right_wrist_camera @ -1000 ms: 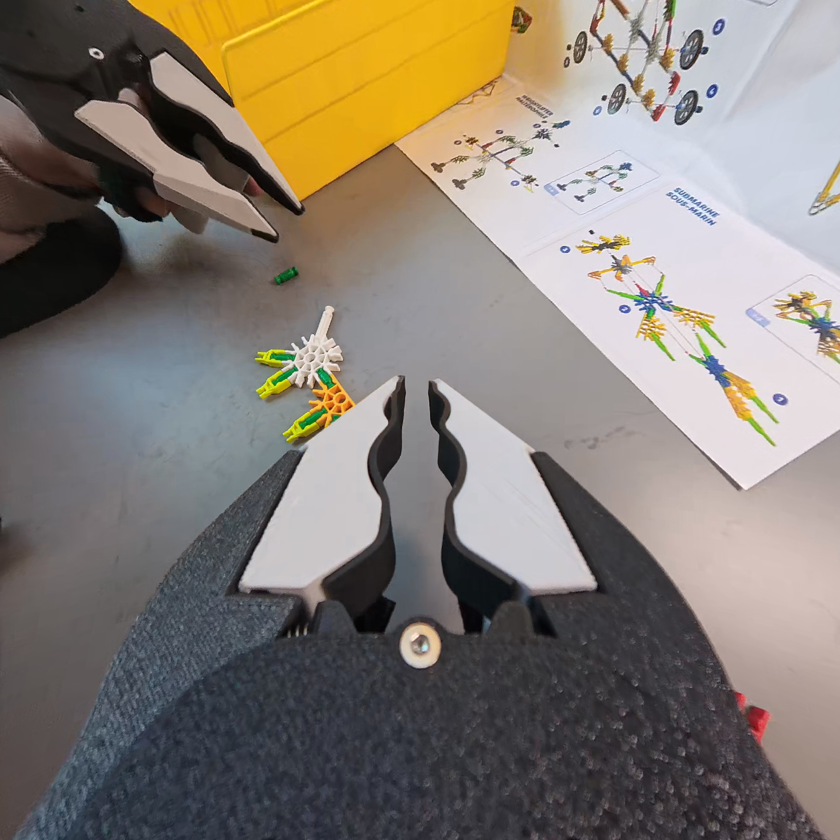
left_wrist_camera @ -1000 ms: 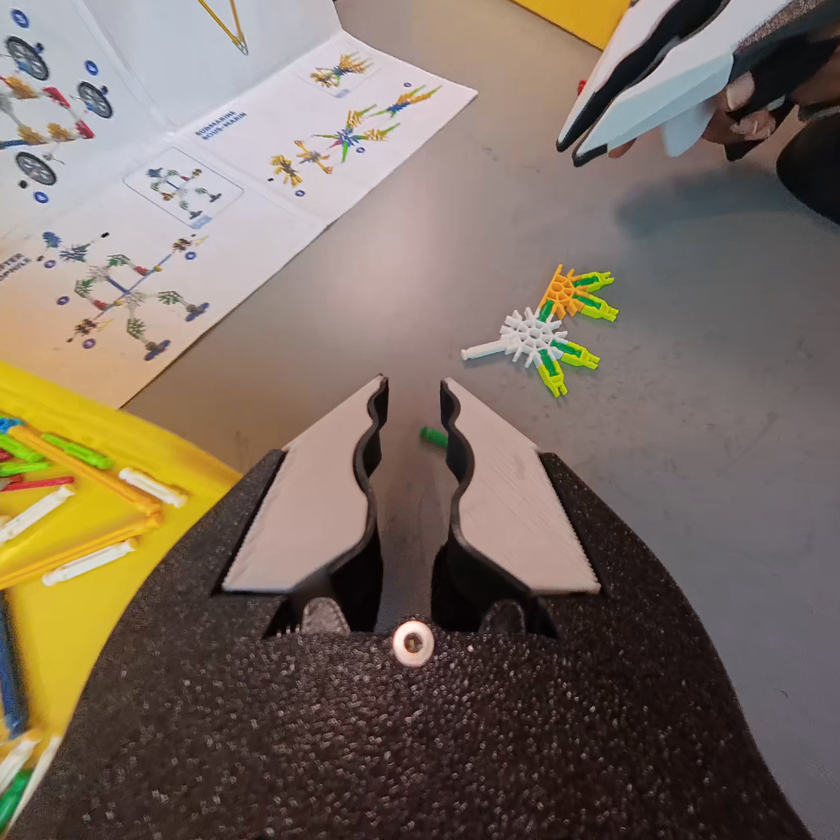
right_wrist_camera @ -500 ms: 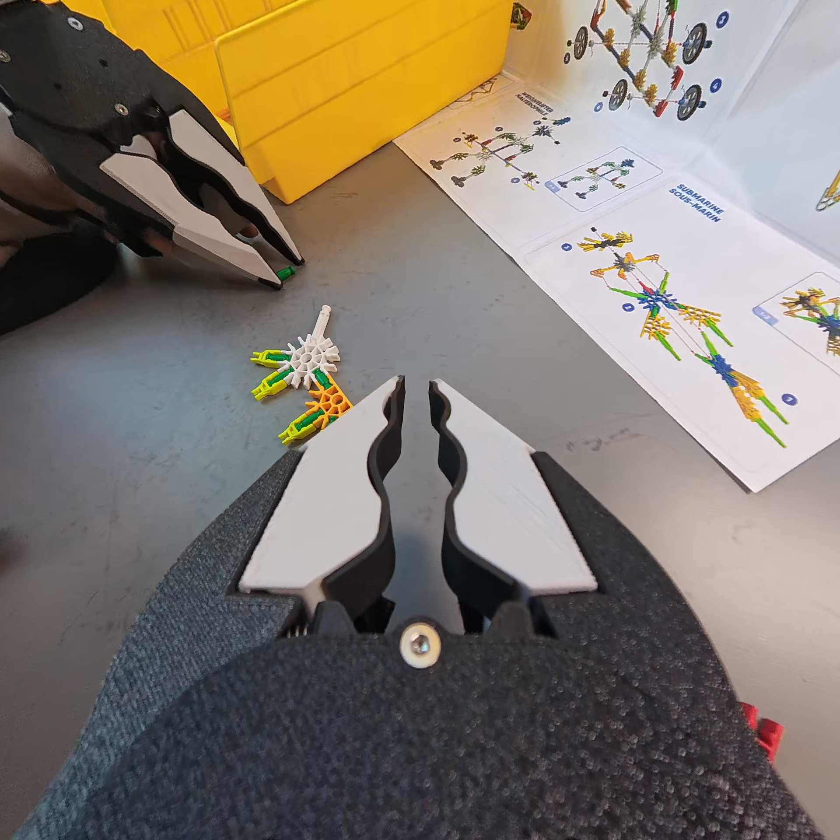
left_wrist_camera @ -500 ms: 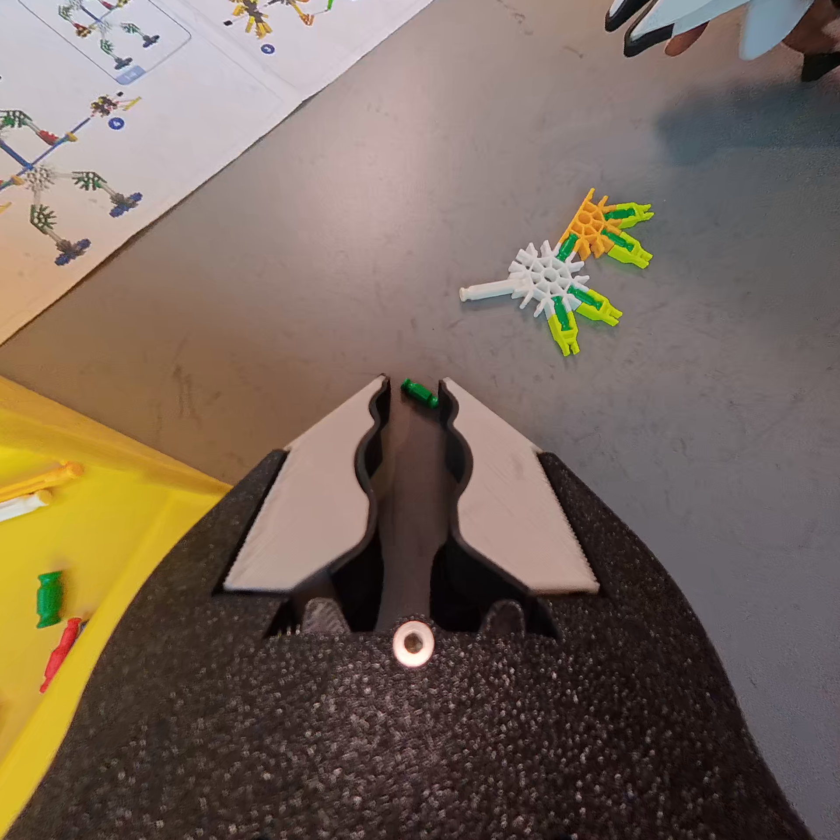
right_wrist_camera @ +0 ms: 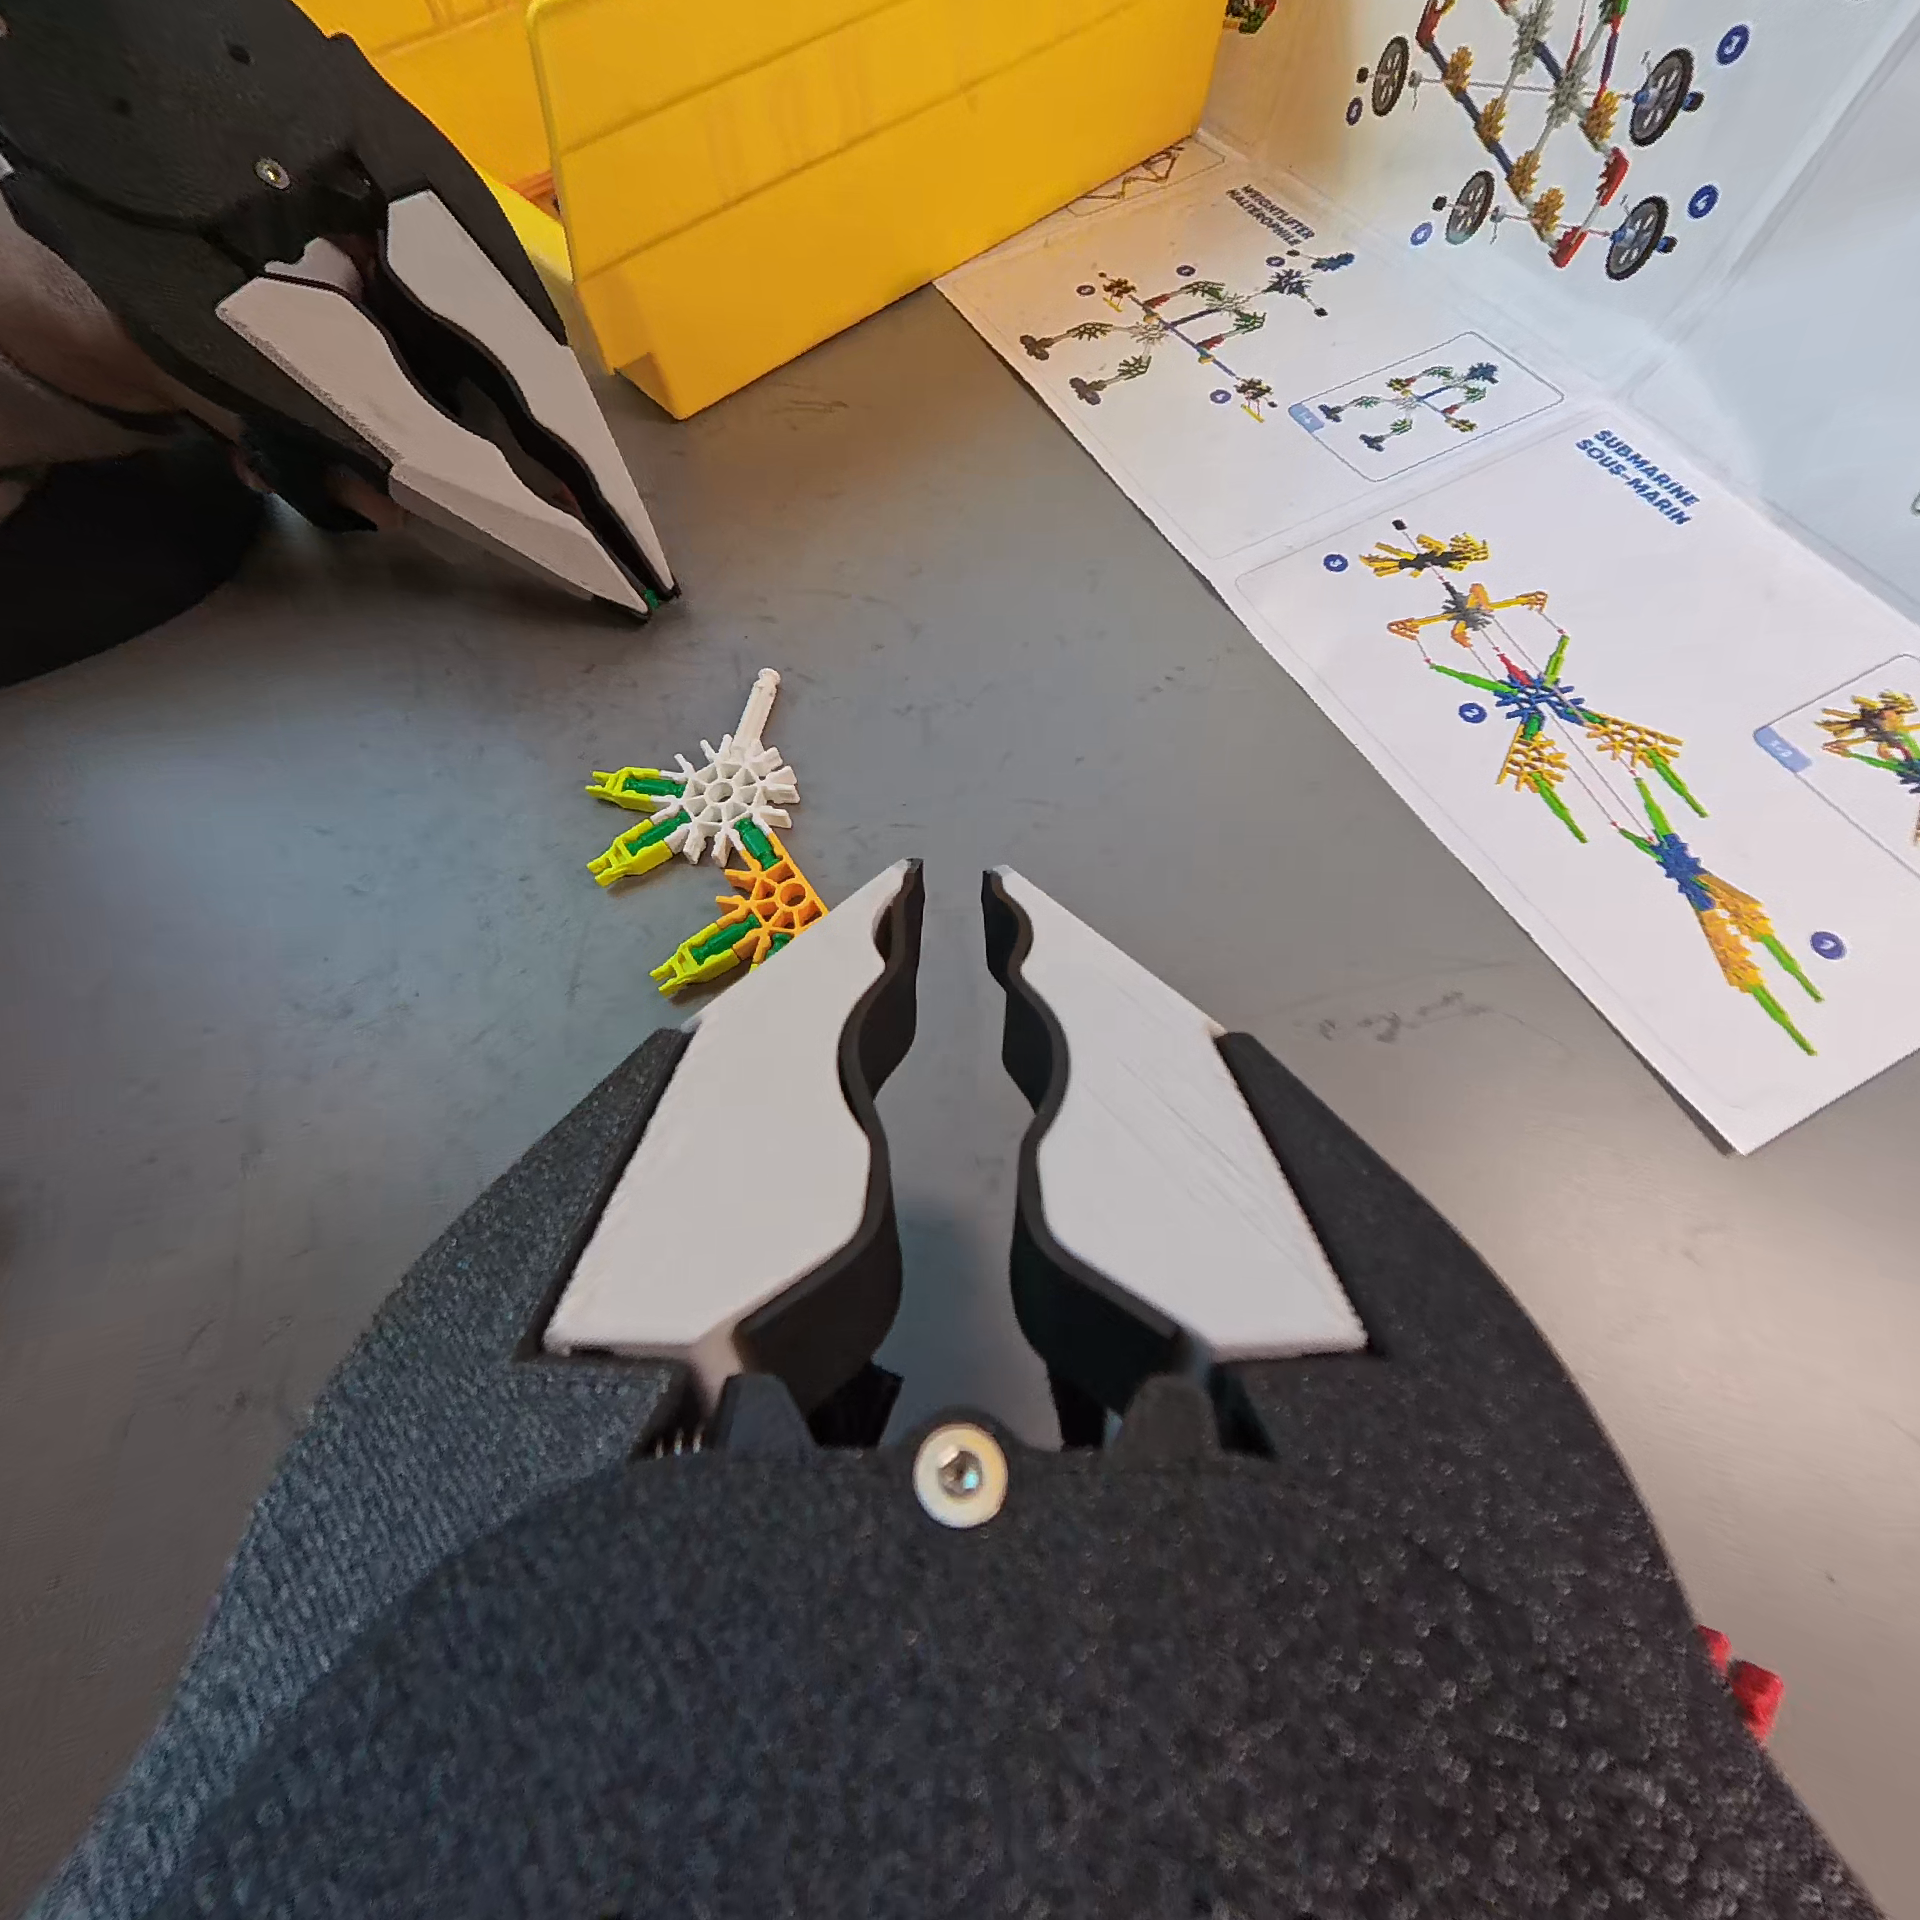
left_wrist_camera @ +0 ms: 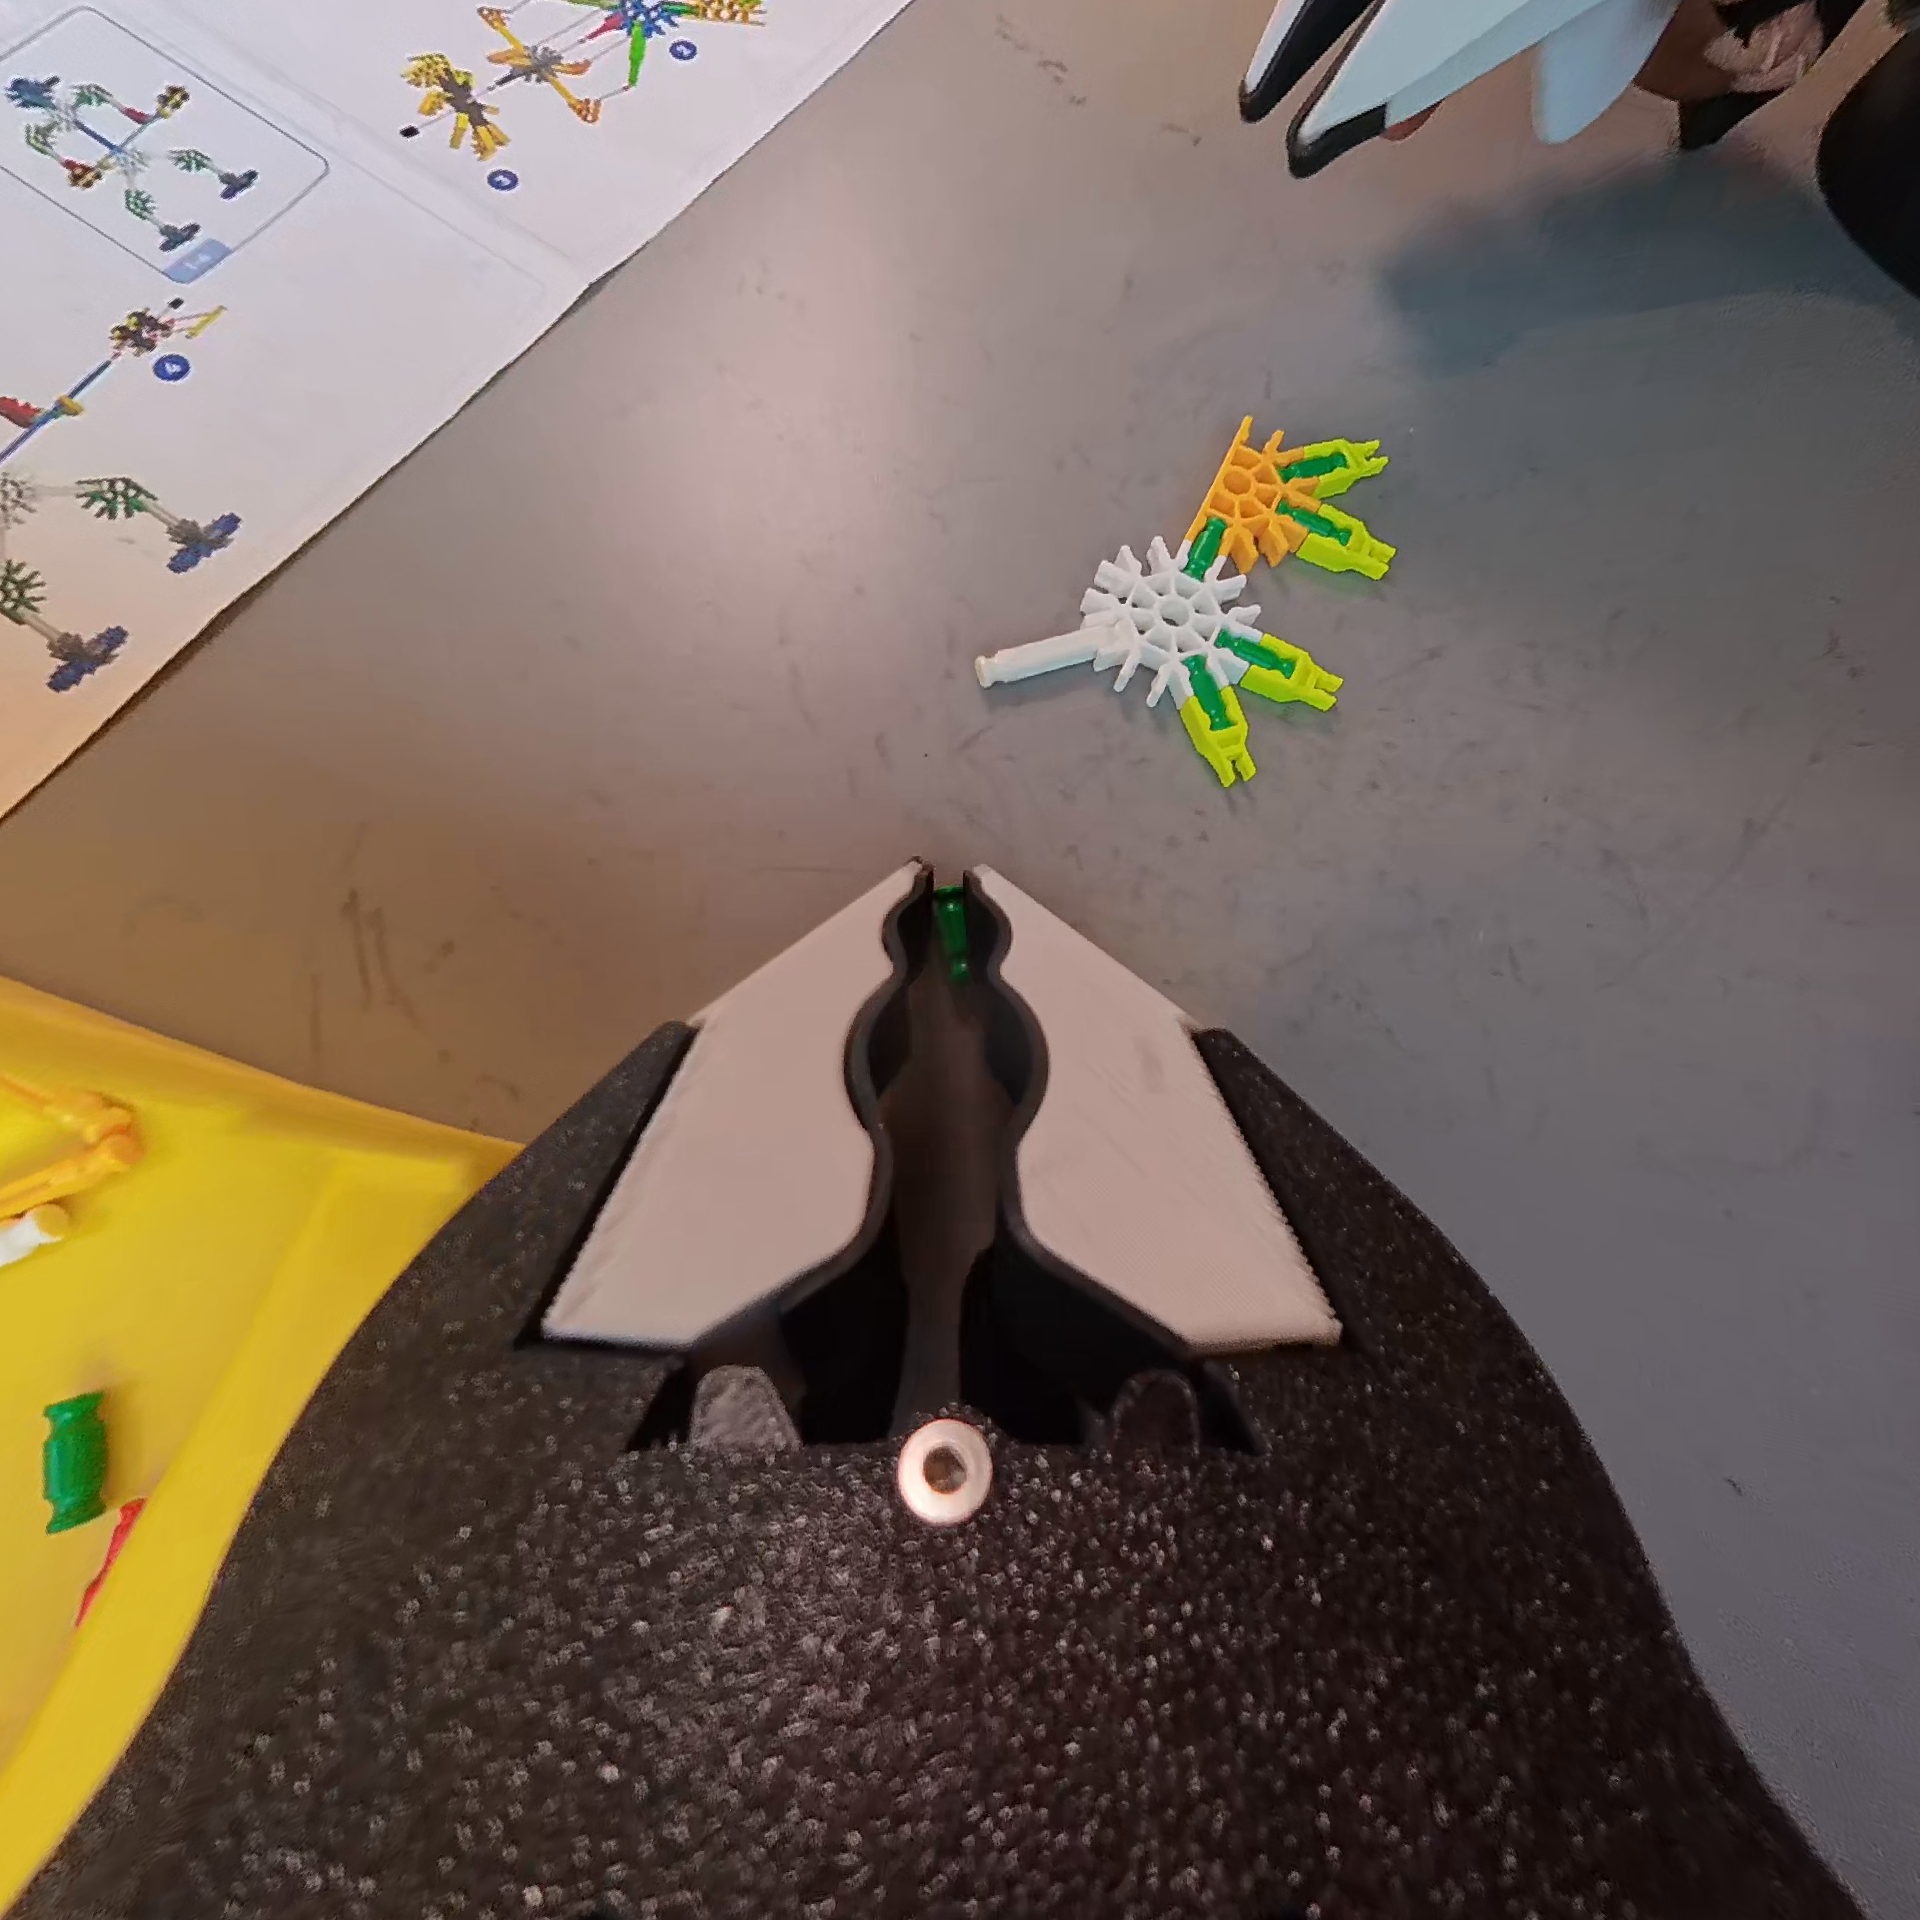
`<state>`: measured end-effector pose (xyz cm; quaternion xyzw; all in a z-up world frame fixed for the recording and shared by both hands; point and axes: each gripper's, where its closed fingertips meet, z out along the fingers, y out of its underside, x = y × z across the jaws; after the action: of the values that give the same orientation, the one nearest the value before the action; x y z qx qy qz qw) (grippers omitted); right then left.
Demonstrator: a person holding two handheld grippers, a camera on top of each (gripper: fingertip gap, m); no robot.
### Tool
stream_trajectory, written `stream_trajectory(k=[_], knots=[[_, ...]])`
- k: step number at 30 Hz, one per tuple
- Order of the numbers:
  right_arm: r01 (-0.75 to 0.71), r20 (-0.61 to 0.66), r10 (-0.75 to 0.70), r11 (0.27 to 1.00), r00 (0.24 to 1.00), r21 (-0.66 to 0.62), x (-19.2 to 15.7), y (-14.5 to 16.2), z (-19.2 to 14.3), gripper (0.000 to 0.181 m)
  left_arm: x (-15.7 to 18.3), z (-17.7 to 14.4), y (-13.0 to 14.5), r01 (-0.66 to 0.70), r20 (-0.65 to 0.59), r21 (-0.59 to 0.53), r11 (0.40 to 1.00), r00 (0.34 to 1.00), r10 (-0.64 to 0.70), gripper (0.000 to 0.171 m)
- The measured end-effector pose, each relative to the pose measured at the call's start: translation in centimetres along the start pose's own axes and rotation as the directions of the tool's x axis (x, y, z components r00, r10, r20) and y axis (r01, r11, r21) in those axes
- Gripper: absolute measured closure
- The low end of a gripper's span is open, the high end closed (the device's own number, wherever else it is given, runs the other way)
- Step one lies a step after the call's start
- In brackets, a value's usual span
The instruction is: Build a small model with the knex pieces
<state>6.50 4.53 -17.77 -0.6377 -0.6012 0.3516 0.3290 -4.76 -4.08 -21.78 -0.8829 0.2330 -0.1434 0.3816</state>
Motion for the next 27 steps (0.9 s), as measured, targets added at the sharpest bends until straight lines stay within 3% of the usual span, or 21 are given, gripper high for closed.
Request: stream_trajectory(k=[5, 11, 18, 22, 27], knots=[[0.015, 0.003, -0.015, 1.0, 1.0, -0.01, -0.3, 0.2, 0.2, 0.171, 0.6, 0.1, -0.1, -0.028, -0.016, -0.001, 1.0, 0.999, 0.028, 0.167], [0.056, 0.036, -0.057, 0.998, 0.998, 0.015, -1.2, -0.3, 0.3, 0.17, 1.6, -0.3, -1.5, -0.098, -0.027, 0.076, 0.992, 0.995, 0.1, 0.166], [0.302, 0.204, -0.312, 0.95, 0.928, 0.077, -6.9, -0.7, 0.8, 0.162, 4.7, -0.1, -3.8, -0.219, -0.061, 0.185, 0.958, 0.97, 0.233, 0.166], [0.465, 0.207, -0.475, 0.88, 0.855, 0.099, -8.9, -0.2, 1.2, 0.159, 7.6, 0.2, -5.0, -0.234, -0.152, 0.246, 0.941, 0.949, 0.276, 0.166], [0.517, 0.204, -0.539, 0.842, 0.817, 0.153, -10.0, -0.6, 1.0, 0.163, 9.3, 0.6, -4.9, -0.263, -0.204, 0.252, 0.931, 0.926, 0.317, 0.166]])
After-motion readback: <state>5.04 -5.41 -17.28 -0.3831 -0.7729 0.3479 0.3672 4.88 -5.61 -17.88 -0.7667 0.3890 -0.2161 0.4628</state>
